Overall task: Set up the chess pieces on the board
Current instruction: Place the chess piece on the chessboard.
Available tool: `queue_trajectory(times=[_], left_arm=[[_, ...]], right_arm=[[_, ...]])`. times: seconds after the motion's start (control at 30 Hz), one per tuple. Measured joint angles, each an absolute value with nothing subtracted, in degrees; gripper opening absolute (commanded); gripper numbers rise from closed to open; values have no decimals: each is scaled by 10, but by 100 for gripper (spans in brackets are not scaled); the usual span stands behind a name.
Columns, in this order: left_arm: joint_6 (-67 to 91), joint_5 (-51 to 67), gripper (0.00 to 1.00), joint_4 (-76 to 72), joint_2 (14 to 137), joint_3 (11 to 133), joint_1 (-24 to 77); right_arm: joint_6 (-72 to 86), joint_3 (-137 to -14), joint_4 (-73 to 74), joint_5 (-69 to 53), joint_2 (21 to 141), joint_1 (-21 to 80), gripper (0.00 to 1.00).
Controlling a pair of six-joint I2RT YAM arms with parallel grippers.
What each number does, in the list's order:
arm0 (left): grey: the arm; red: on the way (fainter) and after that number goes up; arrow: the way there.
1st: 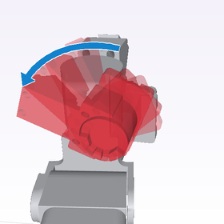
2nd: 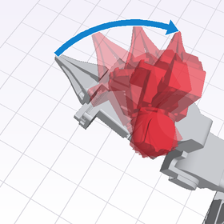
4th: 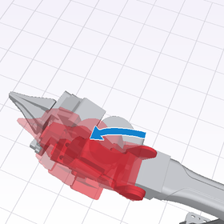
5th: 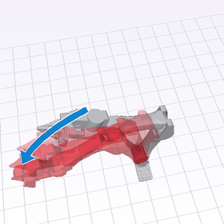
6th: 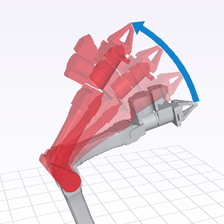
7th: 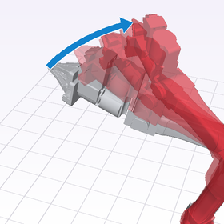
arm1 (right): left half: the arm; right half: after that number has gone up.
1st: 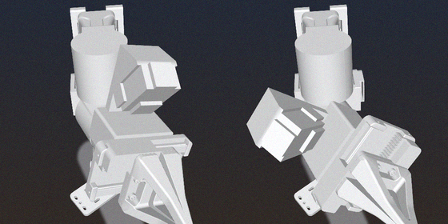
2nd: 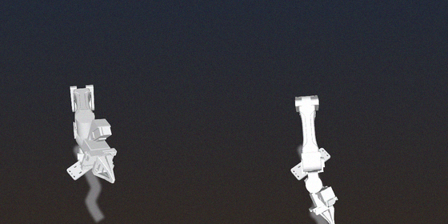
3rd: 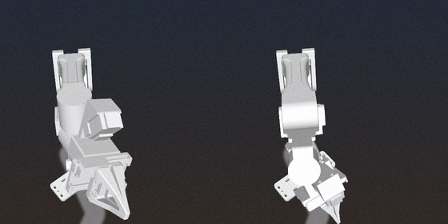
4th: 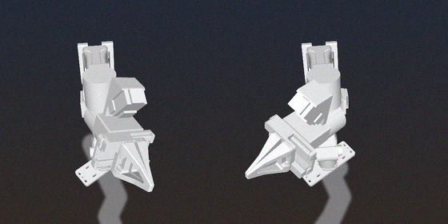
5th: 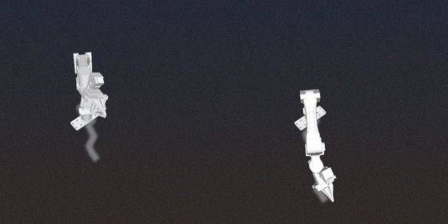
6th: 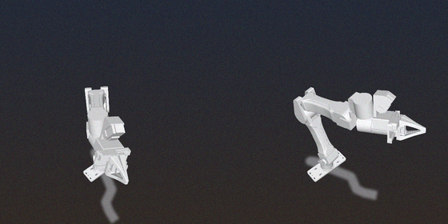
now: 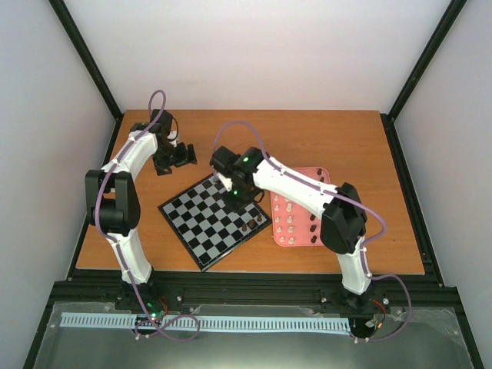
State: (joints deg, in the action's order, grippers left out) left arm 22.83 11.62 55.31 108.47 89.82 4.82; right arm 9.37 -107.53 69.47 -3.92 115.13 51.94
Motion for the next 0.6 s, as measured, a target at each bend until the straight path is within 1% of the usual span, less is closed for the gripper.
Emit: queue_trajectory(times=[0.27, 0.6], left_arm=[[228, 106, 100, 553, 1084, 897, 48], [228, 103, 100, 552, 1064, 894, 48]], right_arm=[[97, -1030, 681, -59, 1157, 574, 3], [117, -1001, 666, -56, 1169, 602, 3]])
